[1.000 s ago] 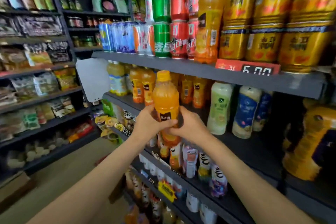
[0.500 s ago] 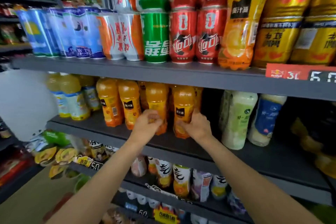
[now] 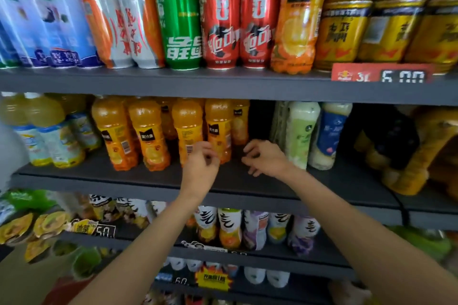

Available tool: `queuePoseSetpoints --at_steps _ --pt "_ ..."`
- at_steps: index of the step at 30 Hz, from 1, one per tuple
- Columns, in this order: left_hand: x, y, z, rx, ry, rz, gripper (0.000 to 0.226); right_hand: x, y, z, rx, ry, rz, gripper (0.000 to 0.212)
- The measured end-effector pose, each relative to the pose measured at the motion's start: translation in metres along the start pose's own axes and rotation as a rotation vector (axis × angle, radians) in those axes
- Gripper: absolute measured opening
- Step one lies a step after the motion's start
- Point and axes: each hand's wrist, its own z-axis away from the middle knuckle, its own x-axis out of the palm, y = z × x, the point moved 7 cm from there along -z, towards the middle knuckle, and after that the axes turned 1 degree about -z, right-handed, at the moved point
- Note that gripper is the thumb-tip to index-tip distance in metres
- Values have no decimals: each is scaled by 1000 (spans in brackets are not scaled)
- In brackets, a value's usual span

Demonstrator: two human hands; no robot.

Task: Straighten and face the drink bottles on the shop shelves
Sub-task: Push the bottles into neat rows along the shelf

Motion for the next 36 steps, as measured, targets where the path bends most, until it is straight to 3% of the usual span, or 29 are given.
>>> queuePoseSetpoints --at_steps 3,8,13,19,25,32,36 --pt "58 38 17 51 -114 -2 20 -42 19 46 -43 -127 132 26" --pt "170 142 78 225 -214 33 20 -174 89 156 -23 53 214 18" --pt "319 250 174 289 -493 -9 33 -319 201 296 176 219 399 25" --pt "467 351 281 359 -776 2 41 -452 325 425 408 420 316 19" --pt "583 427 305 363 -814 54 39 -524 415 467 473 510 264 15" --pt "717 494 305 382 -761 140 43 -641 508 485 574 579 364 38" --pt "777 529 309 382 -811 109 43 -709 547 493 611 683 348 56"
